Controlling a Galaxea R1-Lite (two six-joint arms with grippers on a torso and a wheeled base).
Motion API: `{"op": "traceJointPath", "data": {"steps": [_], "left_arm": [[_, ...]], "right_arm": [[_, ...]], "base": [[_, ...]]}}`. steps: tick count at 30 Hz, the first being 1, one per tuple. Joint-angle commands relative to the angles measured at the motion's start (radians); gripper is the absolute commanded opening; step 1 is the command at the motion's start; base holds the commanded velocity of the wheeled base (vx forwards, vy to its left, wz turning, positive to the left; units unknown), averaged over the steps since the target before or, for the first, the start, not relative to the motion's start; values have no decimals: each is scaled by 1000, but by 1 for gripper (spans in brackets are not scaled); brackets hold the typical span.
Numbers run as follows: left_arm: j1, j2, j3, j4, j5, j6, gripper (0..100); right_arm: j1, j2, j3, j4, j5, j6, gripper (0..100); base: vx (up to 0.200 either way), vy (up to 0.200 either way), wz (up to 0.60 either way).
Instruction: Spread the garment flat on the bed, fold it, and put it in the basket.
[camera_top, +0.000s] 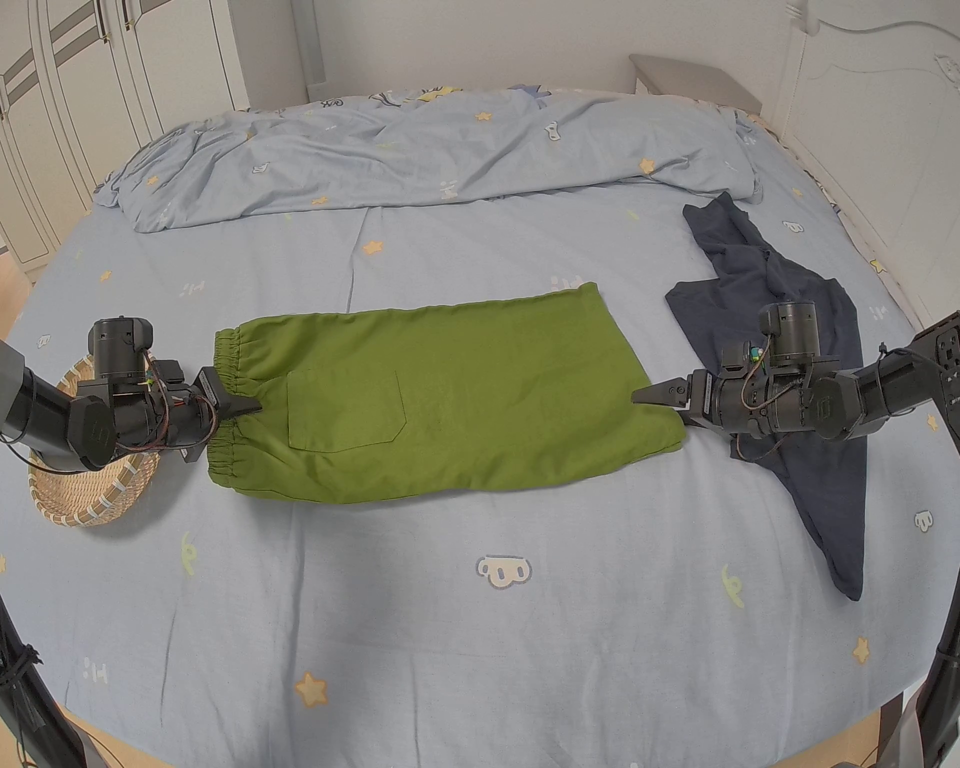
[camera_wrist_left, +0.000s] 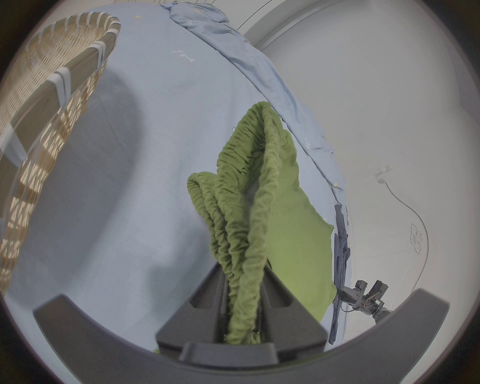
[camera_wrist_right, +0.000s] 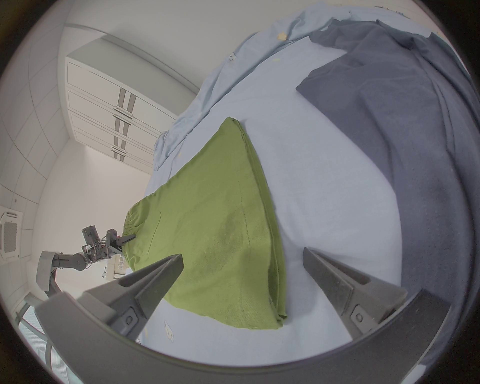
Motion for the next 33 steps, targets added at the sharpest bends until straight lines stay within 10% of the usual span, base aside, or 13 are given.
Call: {"op": "traceJointPath", "data": {"steps": [1, 19, 20, 33], "left_arm": [[-9, -2, 5, -1, 0, 1, 0], [-7, -2, 3, -1, 0, -1, 0], [-7, -2, 3, 1, 0, -1, 0], [-4, 0, 2, -1, 0, -1, 0]], "right_arm": [[5, 25, 19, -4, 7, 5, 100], [5, 32, 36, -6, 86, 13, 100], [5, 32, 36, -6, 86, 13, 0], [-36, 4, 33, -7, 86, 14, 0]], "base": [[0, 0, 0], [0, 0, 0], [0, 0, 0], [0, 0, 0]]}}
